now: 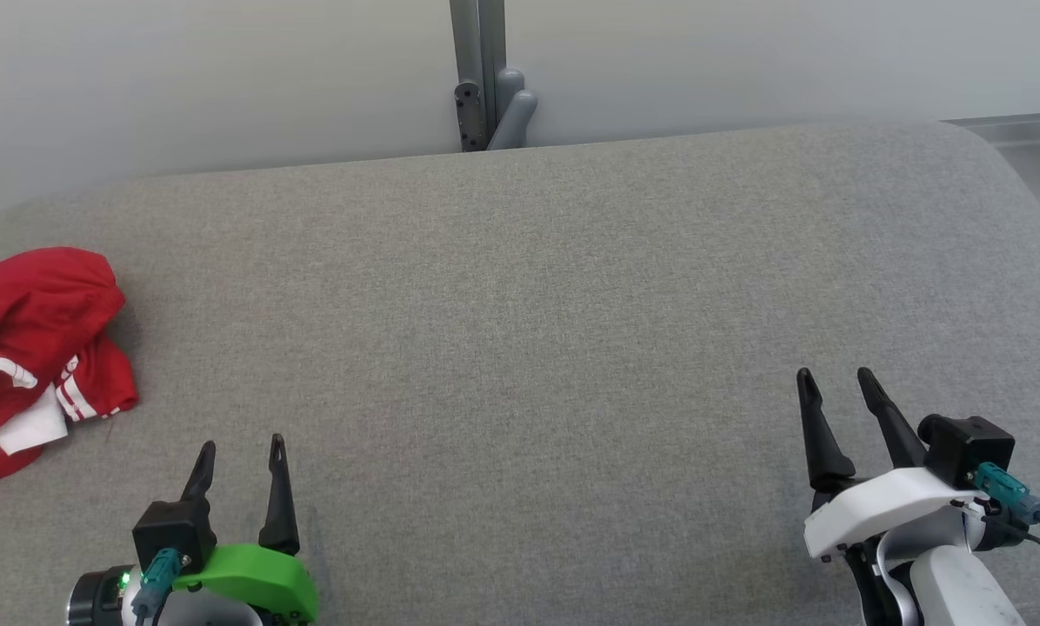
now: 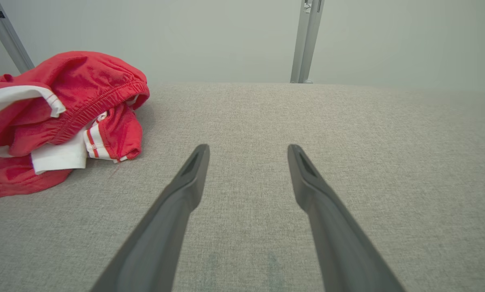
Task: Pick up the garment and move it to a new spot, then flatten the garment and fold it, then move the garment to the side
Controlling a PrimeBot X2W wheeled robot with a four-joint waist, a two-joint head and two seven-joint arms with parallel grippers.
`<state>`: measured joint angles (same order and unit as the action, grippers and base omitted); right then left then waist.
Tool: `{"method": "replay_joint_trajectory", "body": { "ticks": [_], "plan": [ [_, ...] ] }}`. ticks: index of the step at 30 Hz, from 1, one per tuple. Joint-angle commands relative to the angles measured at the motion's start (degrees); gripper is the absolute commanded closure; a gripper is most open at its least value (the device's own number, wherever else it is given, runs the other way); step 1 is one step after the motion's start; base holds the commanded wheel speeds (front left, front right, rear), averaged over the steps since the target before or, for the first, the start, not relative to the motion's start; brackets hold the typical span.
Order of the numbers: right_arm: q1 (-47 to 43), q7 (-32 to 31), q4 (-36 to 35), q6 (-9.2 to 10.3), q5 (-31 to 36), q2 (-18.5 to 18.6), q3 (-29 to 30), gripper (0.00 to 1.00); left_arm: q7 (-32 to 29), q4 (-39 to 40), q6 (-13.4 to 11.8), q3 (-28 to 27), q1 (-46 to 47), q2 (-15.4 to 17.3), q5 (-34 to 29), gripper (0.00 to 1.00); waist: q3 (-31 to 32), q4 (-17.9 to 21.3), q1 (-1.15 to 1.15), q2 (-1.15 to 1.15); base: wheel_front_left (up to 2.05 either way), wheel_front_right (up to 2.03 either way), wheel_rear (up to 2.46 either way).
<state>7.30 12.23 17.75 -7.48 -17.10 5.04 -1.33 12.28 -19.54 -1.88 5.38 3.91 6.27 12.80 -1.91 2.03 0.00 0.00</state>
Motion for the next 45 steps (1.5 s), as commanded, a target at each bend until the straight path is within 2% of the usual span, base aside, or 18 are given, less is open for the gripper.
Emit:
{"method": "replay_joint_trajectory", "body": {
  "ticks": [1,24,31,37,45],
  "plan": [
    [0.3,0.7,0.1,-0.02,1.4,0.3,-0.2,0.0,0.5,-0.1,-0.3,-0.3,-0.7,0.2,-1.5,0.0,0.0,0.0,0.0,0.0,0.0,0.0,0.0],
    [0.8,3.1,0.8,-0.01,10.8,0.4,0.3,0.0,3.1,-0.6,-0.4,-1.3,-1.0,-0.8,-11.5,0.0,-0.9,0.1,0.0,0.0,0.0,0.0,0.0],
    [0.7,3.0,0.9,-0.01,10.3,0.4,0.4,0.0,3.0,-0.5,-0.2,-2.3,-0.9,-1.1,-11.3,0.0,-1.4,-1.1,0.0,0.0,0.0,0.0,0.0],
    [0.9,3.0,0.6,-0.01,10.0,0.6,-0.2,0.0,2.9,-0.6,-0.2,-3.1,0.0,-1.8,-10.7,0.0,-2.2,-5.7,0.0,0.0,0.0,0.0,0.0],
    [1.7,3.0,1.2,-0.01,8.8,1.3,-3.6,0.0,2.9,-1.5,-0.2,-5.0,-1.1,-2.7,-9.5,0.0,-2.7,-16.8,0.0,0.0,0.0,0.0,0.0]
  ]
}}
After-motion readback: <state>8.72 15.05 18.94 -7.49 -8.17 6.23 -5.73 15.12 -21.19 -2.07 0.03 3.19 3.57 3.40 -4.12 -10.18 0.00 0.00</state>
